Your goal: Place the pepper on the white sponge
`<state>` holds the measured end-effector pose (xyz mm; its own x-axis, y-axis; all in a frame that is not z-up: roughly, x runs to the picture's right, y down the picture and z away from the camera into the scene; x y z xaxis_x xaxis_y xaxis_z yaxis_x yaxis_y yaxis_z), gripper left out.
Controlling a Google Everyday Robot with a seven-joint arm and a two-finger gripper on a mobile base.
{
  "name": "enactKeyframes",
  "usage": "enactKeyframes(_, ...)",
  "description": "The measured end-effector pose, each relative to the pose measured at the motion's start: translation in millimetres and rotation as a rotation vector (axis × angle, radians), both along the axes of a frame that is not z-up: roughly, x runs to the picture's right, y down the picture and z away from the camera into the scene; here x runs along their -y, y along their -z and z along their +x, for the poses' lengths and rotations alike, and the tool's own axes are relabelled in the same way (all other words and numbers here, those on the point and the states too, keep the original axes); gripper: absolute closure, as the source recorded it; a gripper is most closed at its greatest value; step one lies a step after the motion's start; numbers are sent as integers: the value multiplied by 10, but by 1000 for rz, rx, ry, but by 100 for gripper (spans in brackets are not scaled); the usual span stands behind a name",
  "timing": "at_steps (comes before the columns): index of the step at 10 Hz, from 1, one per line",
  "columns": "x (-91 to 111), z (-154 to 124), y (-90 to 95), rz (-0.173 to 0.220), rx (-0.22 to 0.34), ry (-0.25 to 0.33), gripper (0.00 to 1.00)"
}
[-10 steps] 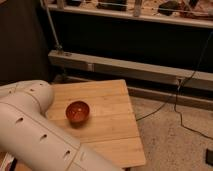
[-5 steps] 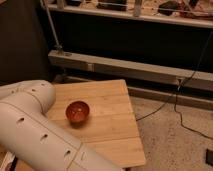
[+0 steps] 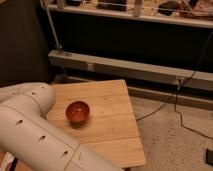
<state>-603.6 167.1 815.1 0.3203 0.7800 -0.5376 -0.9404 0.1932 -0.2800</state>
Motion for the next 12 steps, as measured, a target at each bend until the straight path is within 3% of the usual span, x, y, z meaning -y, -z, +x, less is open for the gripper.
enactKeyframes(12,-165,-10,-251,-42,-54,-21,35)
